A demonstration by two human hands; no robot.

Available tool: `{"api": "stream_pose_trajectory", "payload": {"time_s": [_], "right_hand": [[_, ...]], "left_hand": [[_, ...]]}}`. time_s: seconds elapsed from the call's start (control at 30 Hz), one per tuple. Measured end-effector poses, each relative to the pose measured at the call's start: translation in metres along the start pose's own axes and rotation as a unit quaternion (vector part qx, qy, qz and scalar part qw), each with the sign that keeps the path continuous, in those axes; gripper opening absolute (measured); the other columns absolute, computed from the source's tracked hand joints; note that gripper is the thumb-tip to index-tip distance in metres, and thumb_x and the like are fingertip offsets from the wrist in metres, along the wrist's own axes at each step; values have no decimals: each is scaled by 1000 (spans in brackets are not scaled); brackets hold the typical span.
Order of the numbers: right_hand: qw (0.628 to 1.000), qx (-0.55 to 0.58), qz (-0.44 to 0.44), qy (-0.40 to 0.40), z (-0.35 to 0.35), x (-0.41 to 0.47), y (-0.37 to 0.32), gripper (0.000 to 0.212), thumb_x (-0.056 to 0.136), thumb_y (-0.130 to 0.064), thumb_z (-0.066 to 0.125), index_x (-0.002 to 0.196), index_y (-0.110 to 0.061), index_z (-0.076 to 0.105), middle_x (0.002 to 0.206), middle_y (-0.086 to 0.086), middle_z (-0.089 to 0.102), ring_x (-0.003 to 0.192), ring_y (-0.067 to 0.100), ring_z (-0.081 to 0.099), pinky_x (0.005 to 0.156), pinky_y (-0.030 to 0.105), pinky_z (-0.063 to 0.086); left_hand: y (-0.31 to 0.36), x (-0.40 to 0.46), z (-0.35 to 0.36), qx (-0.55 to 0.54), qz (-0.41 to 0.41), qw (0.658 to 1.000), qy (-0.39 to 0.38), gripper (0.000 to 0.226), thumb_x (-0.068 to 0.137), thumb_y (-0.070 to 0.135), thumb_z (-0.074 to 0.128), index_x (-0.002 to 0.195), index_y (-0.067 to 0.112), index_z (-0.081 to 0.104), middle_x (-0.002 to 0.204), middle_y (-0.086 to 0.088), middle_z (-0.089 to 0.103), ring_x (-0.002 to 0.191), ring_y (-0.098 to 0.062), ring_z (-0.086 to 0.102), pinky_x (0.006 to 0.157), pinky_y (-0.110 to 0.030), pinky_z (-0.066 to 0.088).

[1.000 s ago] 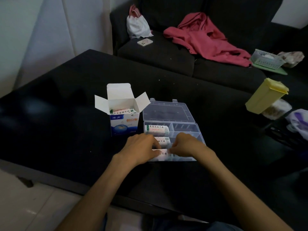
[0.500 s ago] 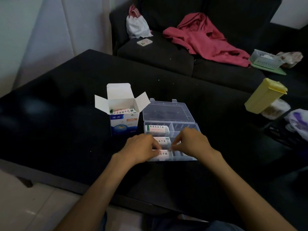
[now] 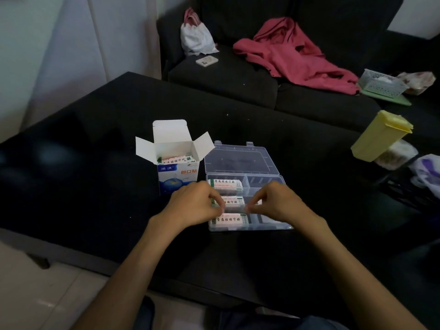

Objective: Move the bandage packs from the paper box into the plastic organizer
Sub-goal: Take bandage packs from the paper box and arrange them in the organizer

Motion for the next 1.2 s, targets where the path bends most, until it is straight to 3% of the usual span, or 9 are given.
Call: {"api": "stream_pose_trajectory", "payload": {"time_s": [0.13, 0.23, 0.3, 0.4, 0.47, 0.57, 0.67, 0.9, 1.2], "right_hand": [[997, 64, -18, 45, -25, 1, -12, 12, 83, -37, 67, 88, -27, 71, 84, -7, 63, 68, 4, 54, 61, 20, 43], [977, 106, -112, 149, -46, 2, -49, 20, 87, -34, 64, 106, -29, 65, 89, -5, 63, 73, 4, 57, 67, 24, 52], [965, 69, -176, 183, -49, 7, -79, 42, 86, -33, 65, 126, -32, 52, 112, -5, 56, 98, 6, 54, 84, 28, 51], [959, -91, -224, 146, -25, 22, -108, 69, 84, -33, 67, 143, -35, 31, 149, -1, 26, 136, 18, 23, 108, 38, 34], [955, -133, -228, 133, -5, 27, -107, 60, 89, -29, 59, 143, -34, 33, 155, 1, 16, 142, 21, 12, 114, 43, 26], [958, -94, -225, 150, 13, 19, -95, 52, 95, -24, 48, 143, -36, 32, 157, 0, 13, 145, 22, 7, 117, 41, 12], [948, -82, -245, 187, 16, 4, -92, 46, 92, -31, 35, 137, -36, 46, 154, 1, 25, 144, 23, 10, 114, 37, 2], [939, -36, -278, 201, -8, -1, -123, 26, 94, -29, 55, 114, -20, 68, 109, -2, 62, 98, 14, 55, 76, 21, 45], [950, -173, -259, 32, -8, 39, -169, 25, 82, -25, 71, 104, -13, 68, 107, 8, 66, 94, 25, 62, 81, 34, 50]], "left_hand": [[-7, -9, -36, -124, -3, 977, 174, 11, 83, 40, 67, 83, 30, 71, 59, 12, 56, 54, -3, 49, 54, -22, 40], [-15, -33, -76, -199, -9, 881, 430, 19, 88, 41, 60, 84, 25, 69, 76, 9, 66, 65, -5, 58, 58, -21, 47], [-18, -46, -92, -99, -58, 851, 513, 19, 91, 34, 57, 105, 24, 65, 102, 5, 64, 86, -6, 56, 70, -12, 39], [-51, -39, -91, -52, -195, 868, 453, 70, 87, 24, 63, 147, 18, 28, 152, -6, 27, 136, -23, 29, 107, -32, 30], [-79, -33, -79, -211, -273, 867, 359, 85, 87, 22, 65, 152, 13, 11, 158, -9, 15, 141, -28, 23, 115, -41, 24], [-90, -32, -68, -483, -255, 787, 286, 31, 88, 16, 62, 119, 11, 58, 111, -4, 65, 100, -18, 61, 84, -34, 51], [-91, -43, -73, -441, -213, 822, 291, 14, 84, 14, 63, 95, 20, 70, 88, 4, 71, 86, -12, 65, 73, -29, 53], [-87, -57, -69, -371, -205, 861, 281, 15, 73, 21, 68, 80, 34, 70, 81, 14, 73, 76, -7, 70, 72, -35, 58], [-96, -54, -73, -387, -210, 851, 285, 23, 73, 12, 70, 94, 22, 74, 81, 9, 74, 73, -9, 71, 62, -27, 56]]}}
Point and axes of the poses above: each hand's wrist, its own x-axis towards the middle knuckle, its own z-axis out of the palm, y = z × x, the point moved 6 cm from there along x, towards the middle knuckle
